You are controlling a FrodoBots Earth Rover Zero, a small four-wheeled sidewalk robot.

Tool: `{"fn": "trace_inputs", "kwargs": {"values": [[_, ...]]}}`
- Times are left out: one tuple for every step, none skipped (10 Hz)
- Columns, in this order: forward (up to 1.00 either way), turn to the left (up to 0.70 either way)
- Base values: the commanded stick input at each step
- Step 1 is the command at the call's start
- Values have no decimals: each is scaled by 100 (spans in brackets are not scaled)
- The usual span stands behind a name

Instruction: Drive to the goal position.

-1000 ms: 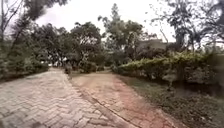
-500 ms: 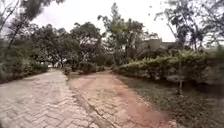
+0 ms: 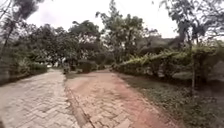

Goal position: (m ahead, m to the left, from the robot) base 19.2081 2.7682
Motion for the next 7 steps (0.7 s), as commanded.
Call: {"fn": "trace_inputs", "kwargs": {"values": [[70, 0], [70, 0], [70, 0], [70, 0], [70, 0], [70, 0], [70, 0]]}}
